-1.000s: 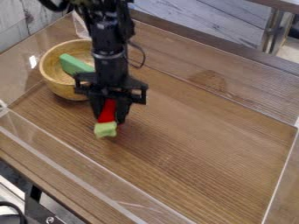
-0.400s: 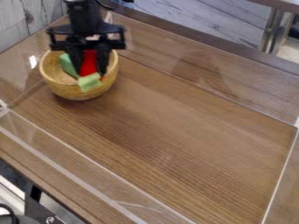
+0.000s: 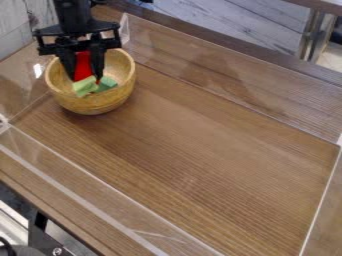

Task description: Move the red fruit to the left

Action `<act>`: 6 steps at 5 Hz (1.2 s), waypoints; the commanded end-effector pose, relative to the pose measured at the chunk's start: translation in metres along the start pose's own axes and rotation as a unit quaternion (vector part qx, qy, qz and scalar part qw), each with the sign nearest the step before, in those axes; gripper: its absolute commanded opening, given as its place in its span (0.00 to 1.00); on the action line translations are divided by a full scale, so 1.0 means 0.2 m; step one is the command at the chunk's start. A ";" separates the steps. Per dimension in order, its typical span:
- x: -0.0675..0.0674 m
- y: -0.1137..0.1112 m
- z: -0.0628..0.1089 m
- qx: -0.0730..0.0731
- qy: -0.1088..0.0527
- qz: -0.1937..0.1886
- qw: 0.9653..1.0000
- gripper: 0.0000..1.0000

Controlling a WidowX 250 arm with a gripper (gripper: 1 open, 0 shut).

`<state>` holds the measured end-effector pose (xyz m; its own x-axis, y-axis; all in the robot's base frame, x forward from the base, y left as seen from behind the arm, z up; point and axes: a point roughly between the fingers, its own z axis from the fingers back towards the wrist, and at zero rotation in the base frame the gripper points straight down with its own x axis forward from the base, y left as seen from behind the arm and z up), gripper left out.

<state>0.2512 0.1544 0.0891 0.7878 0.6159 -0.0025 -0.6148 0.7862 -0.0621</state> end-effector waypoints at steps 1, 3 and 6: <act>0.08 0.03 0.04 -0.005 -0.023 0.007 1.000 0.00; 0.13 0.07 0.02 -0.020 -0.012 0.020 1.000 1.00; 0.14 0.08 0.05 -0.037 -0.006 0.029 0.999 1.00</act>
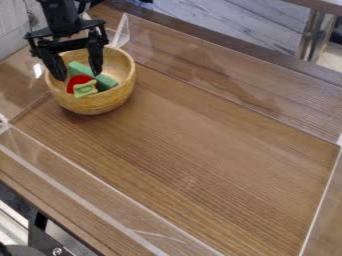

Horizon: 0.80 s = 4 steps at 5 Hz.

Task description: Move the red fruit to the left

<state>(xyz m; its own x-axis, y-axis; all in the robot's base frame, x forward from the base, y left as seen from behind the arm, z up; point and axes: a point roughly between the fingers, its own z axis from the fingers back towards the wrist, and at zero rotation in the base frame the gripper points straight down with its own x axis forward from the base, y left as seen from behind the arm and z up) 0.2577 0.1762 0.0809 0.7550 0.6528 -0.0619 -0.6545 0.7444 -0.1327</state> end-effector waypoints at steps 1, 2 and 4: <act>0.04 0.01 0.11 -0.007 -0.032 0.001 0.999 1.00; 0.04 0.01 0.12 -0.010 -0.031 0.003 0.999 1.00; 0.05 0.02 0.10 -0.014 -0.032 0.006 0.999 1.00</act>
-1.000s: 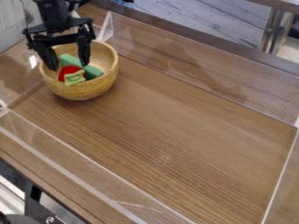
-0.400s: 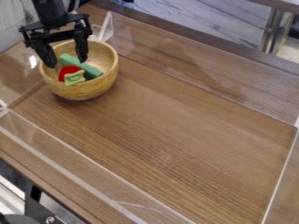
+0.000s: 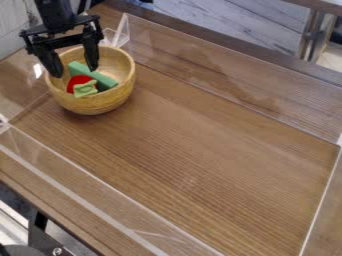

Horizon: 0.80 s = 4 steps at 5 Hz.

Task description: Move the red fruit to the left

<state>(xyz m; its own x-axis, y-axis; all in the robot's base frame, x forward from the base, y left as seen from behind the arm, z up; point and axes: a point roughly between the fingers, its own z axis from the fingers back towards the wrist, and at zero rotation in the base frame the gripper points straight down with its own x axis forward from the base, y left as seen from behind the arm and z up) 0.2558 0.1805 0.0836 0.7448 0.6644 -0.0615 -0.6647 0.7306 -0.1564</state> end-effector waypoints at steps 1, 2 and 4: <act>0.05 0.00 0.07 -0.003 -0.031 0.000 1.000 1.00; 0.06 0.01 0.05 -0.004 -0.032 0.001 0.999 1.00; 0.04 -0.06 0.09 -0.014 -0.034 -0.012 0.999 1.00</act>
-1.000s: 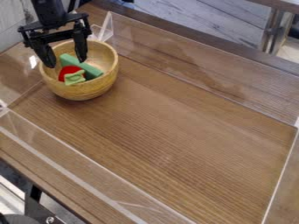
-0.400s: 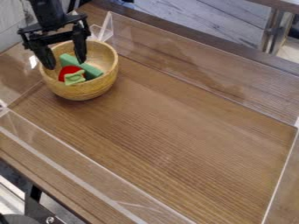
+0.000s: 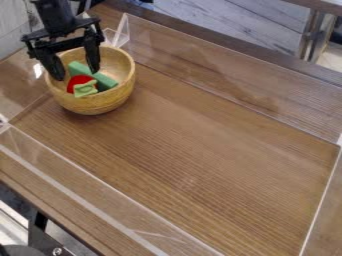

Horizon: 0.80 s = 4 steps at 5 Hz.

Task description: Move the red fruit to the left

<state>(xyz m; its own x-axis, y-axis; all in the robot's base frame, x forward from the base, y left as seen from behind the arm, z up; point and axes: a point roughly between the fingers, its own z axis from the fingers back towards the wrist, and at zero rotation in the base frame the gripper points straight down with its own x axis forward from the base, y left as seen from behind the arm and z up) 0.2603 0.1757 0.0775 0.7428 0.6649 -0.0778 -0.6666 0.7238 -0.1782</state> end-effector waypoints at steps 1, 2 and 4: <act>0.00 -0.10 0.17 -0.011 -0.042 -0.030 0.999 1.00; -0.04 -0.16 0.22 -0.017 -0.040 -0.046 0.998 1.00; -0.10 -0.29 0.26 -0.023 -0.030 -0.083 0.996 1.00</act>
<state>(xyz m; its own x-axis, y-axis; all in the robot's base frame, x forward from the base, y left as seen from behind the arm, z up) 0.2732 0.1258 0.1152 0.8314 0.5506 -0.0751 -0.5520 0.8028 -0.2253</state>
